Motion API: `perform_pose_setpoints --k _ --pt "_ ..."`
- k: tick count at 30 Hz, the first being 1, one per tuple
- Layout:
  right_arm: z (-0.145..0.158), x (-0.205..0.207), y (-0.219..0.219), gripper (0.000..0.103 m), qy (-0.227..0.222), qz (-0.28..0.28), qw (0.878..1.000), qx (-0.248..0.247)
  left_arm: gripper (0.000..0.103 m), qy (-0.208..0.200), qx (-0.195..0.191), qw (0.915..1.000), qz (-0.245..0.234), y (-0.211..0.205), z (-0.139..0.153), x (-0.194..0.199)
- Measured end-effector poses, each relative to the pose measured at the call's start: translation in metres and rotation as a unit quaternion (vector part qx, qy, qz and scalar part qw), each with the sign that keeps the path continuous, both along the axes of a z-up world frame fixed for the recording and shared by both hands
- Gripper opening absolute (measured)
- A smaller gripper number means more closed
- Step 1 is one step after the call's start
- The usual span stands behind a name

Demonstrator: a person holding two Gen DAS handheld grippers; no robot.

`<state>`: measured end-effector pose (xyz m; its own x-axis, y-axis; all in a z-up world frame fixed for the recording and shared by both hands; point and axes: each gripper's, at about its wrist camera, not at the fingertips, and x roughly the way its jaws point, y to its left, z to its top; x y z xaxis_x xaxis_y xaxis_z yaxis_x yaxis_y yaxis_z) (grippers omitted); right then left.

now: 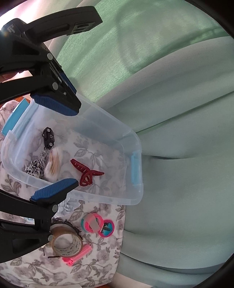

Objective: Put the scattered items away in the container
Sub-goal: 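Lower the cotton swab bag into the box and open the right tool, then open the left tool to drop the black toy car into the box, then move both tools back toward the ear drops box and tape roll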

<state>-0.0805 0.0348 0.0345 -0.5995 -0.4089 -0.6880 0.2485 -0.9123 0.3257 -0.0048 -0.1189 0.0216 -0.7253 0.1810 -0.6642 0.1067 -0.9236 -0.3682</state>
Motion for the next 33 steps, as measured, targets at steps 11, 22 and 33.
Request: perform_pose_setpoints --k 11,22,33 --pt "0.003 0.011 0.009 0.076 0.0 -0.004 1.0 -0.005 0.063 0.004 -0.005 1.0 -0.002 0.024 0.023 0.037" --pt "0.021 0.043 0.035 0.076 0.021 -0.028 0.999 -0.021 0.064 0.028 -0.018 0.9992 -0.024 0.053 0.052 0.059" --pt "0.045 0.092 0.073 0.076 0.061 -0.062 0.996 -0.031 0.069 0.068 -0.042 0.995 -0.059 0.095 0.097 0.117"
